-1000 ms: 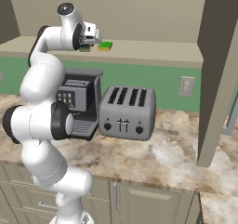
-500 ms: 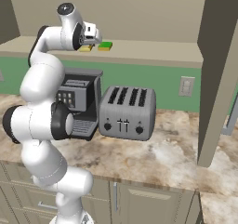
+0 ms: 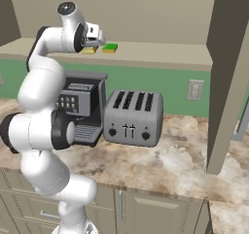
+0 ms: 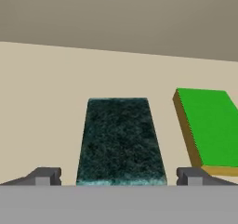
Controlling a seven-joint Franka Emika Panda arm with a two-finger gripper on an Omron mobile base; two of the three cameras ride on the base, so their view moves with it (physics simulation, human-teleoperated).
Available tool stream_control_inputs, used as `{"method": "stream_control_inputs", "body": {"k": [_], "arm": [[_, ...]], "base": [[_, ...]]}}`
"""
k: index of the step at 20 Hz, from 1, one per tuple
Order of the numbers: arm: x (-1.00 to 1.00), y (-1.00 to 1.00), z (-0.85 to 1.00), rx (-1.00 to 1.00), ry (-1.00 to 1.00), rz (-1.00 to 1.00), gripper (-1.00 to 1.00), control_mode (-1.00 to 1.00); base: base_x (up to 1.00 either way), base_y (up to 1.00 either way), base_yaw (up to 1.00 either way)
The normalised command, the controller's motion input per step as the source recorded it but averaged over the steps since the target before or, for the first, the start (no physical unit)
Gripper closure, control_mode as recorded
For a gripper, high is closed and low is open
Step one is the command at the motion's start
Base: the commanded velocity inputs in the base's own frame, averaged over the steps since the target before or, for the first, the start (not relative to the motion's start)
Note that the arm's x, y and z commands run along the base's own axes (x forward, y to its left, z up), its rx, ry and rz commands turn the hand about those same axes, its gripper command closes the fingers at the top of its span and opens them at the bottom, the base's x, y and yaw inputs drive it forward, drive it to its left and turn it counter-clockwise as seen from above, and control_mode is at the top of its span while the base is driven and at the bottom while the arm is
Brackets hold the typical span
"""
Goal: Pick up the sponge and sponge from the sink, and place them back in the cabinet, and close the cabinet doors.
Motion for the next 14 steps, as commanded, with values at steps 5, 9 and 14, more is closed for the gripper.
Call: {"method": "stream_control_inputs", "body": {"k": [5, 9, 14], "arm": [[-0.30, 0.00, -0.13, 0.00, -0.11, 0.00, -1.00, -1.00], [-0.24, 0.00, -0.19, 0.00, -0.15, 0.00, -1.00, -1.00], [-0.36, 0.00, -0.06, 0.00, -0.09, 0.00, -1.00, -1.00]], "base": [[0.00, 0.00, 0.00], [0.00, 0.00, 0.00], [0.00, 0.00, 0.00]]}}
